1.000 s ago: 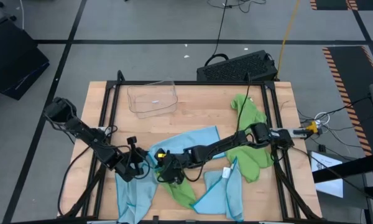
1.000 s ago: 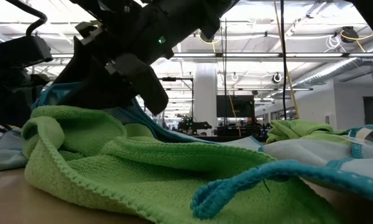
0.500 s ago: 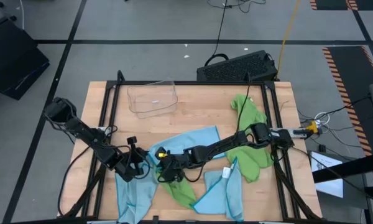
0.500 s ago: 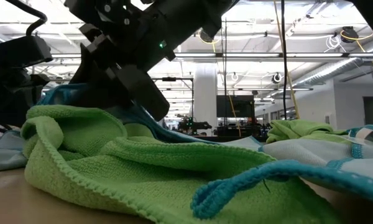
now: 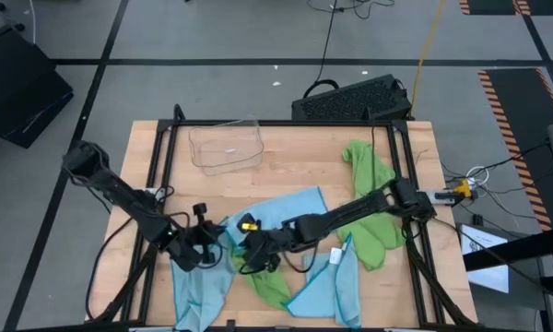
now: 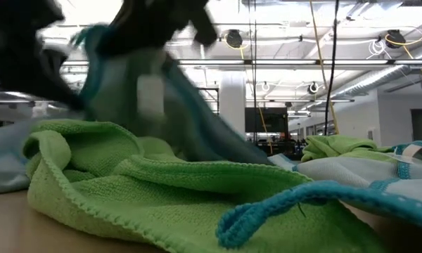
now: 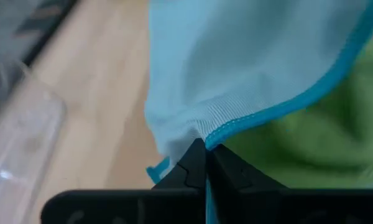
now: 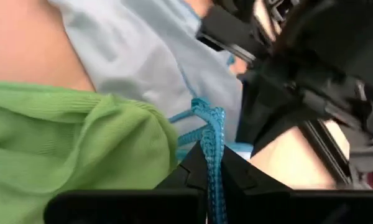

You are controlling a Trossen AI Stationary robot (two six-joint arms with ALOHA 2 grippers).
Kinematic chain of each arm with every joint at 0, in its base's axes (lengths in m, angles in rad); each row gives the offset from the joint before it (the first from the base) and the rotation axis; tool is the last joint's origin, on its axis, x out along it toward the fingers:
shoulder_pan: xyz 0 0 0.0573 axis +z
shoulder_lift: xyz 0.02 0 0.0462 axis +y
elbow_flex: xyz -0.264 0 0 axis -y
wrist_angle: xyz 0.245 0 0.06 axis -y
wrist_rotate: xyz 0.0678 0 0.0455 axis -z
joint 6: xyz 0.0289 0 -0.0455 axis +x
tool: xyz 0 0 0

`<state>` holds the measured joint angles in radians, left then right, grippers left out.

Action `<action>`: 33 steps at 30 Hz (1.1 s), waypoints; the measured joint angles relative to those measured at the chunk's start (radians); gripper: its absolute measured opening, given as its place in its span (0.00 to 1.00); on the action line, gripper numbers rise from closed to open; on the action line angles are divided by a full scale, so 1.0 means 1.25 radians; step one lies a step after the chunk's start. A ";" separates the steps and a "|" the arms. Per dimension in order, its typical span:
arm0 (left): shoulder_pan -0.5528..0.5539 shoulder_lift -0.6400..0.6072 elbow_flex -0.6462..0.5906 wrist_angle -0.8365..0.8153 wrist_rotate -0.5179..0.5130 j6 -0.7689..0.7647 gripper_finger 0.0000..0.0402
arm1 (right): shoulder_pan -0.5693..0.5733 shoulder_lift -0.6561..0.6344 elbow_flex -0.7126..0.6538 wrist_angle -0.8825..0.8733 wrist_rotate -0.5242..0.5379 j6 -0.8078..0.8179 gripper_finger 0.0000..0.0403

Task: Fold microfiber towels
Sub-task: Fold the top center blue microfiber cloth

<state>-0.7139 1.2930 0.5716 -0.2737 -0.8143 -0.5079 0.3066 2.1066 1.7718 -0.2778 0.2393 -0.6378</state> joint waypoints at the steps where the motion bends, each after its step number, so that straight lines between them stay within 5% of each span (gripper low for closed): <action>1: 0.000 -0.013 0.016 -0.003 -0.009 0.023 0.02 | 0.001 -0.022 0.000 -0.029 0.000 0.023 0.01; 8: 0.000 -0.104 0.119 -0.005 -0.087 0.170 0.02 | -0.011 -0.199 -0.056 -0.148 0.001 0.152 0.01; 14: 0.007 -0.172 0.130 -0.008 -0.088 0.230 0.01 | -0.027 -0.382 -0.255 0.015 -0.004 0.200 0.01; 23: 0.038 -0.141 0.109 -0.037 -0.054 0.158 0.12 | -0.053 -0.514 -0.587 0.369 -0.004 0.271 0.01; 33: 0.082 0.004 0.090 -0.094 -0.028 -0.057 0.31 | -0.067 -0.521 -0.652 0.398 -0.004 0.354 0.00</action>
<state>-0.6110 1.2983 0.6838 -0.3917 -0.8490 -0.5789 0.2226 1.4555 0.9572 0.2199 0.2344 -0.1947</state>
